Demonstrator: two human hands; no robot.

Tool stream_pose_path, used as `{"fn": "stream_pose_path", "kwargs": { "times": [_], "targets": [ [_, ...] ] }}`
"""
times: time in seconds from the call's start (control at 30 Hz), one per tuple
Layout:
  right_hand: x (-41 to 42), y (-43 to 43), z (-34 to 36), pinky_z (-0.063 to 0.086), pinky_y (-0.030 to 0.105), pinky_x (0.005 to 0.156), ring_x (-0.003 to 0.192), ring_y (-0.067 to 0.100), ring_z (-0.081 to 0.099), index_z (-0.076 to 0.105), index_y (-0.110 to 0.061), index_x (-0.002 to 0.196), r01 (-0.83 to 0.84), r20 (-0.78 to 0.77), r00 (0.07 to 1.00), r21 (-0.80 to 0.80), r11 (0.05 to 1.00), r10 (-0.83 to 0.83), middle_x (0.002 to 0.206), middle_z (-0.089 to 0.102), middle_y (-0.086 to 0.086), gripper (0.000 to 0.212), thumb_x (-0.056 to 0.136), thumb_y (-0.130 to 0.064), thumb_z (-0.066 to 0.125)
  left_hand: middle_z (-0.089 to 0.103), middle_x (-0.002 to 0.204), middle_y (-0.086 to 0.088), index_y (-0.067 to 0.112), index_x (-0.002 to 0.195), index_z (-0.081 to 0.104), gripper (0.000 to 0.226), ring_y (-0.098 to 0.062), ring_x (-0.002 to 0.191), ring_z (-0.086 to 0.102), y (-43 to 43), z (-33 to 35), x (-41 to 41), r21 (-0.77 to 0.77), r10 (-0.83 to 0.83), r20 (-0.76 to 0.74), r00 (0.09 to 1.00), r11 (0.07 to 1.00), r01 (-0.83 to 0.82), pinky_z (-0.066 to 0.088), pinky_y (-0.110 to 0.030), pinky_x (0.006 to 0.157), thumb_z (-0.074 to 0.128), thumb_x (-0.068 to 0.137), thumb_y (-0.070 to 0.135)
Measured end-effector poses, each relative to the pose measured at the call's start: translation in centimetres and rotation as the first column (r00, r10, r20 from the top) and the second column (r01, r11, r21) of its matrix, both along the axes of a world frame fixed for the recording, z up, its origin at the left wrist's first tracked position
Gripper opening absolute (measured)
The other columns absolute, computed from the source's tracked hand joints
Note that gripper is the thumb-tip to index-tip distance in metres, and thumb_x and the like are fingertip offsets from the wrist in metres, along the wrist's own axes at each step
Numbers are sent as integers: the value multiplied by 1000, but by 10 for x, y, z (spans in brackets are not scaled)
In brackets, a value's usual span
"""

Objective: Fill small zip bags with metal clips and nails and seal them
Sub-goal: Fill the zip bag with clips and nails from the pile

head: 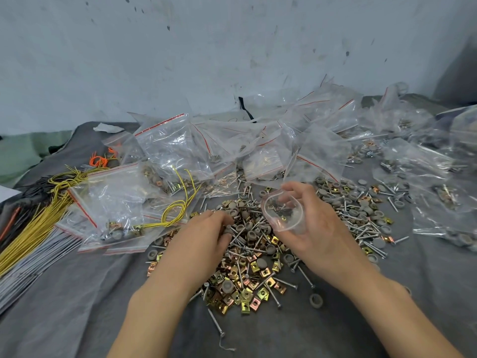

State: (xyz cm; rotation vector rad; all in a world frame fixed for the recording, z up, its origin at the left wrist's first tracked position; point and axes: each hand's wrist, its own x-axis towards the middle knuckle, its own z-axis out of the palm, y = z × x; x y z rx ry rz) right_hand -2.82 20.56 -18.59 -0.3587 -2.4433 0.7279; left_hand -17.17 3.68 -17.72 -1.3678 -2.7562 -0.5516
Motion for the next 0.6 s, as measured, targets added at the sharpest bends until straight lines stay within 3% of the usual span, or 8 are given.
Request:
{"fn": "stream_pose_path", "kwargs": {
  "times": [0.13, 0.27, 0.43, 0.6],
  "targets": [
    [0, 1, 0, 32, 26, 99, 111, -1, 48, 27, -45, 126, 1, 14, 1000, 2, 1000, -1, 123, 55, -20, 54, 84, -60, 57, 54, 97, 18, 31, 120, 58, 23, -3, 92, 55, 1, 1, -1, 75, -10, 37, 999, 997, 7, 45, -24, 81, 53, 98, 35],
    [0, 0, 0, 29, 23, 97, 107, -6, 43, 26, -46, 126, 5, 31, 1000, 24, 1000, -6, 121, 54, -21, 54, 85, -59, 57, 59, 83, 14, 31, 127, 55, 29, 1, 75, 57, 6, 7, 2, 253, -13, 119, 993, 967, -18, 44, -20, 64, 51, 99, 34],
    [0, -1, 2, 33, 25, 98, 100, -13, 37, 27, -43, 127, -2, 23, 1000, 47, 999, 1, 116, 51, -22, 53, 85, -60, 55, 61, 99, 16, 29, 117, 63, 21, 6, 87, 55, 10, 14, 6, 409, -36, 141, 989, 912, -25, 38, -8, 72, 53, 99, 31],
    [0, -3, 4, 35, 27, 95, 100, -12, 36, 31, -38, 129, -5, 4, 1000, 61, 998, 5, 113, 50, -22, 54, 86, -62, 54, 65, 98, 19, 34, 106, 67, 15, 3, 84, 59, 18, 26, 19, 577, -145, 197, 970, 817, 5, 41, -8, 69, 60, 96, 25]
  ]
}}
